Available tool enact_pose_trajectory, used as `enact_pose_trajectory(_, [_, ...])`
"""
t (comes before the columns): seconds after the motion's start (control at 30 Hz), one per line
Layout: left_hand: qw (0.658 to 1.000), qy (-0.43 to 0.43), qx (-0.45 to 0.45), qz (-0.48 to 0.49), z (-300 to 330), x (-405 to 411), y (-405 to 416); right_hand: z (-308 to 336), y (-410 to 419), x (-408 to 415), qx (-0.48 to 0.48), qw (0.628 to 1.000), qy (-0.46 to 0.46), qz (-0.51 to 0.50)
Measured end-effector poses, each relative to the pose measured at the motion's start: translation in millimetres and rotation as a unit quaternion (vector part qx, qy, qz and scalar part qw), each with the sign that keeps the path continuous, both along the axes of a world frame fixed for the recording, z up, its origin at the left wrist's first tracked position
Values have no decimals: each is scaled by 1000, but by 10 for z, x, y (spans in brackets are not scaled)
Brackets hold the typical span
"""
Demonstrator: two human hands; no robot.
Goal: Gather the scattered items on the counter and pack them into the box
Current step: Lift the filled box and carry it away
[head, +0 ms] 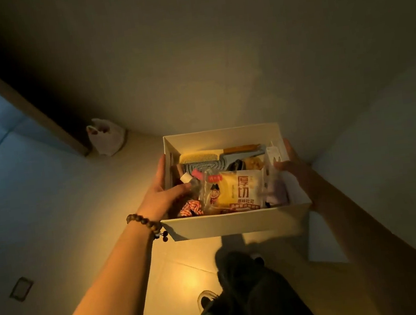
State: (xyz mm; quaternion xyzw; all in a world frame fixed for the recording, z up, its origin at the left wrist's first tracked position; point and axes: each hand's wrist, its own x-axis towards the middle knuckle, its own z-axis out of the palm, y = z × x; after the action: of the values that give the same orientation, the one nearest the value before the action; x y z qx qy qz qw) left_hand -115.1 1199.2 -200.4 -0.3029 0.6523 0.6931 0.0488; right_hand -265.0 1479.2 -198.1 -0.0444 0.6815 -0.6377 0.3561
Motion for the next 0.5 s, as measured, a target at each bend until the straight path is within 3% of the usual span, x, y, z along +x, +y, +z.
enact_pose_trajectory(0.23, [998,17,24,-54,-209,-938,-18,-134,89,-571,35,994,-2,-103])
enact_pose_trajectory(0.5, [995,0,21,-102,-646,-1910,-32,-488,142,-1288,54,989,-39,-130])
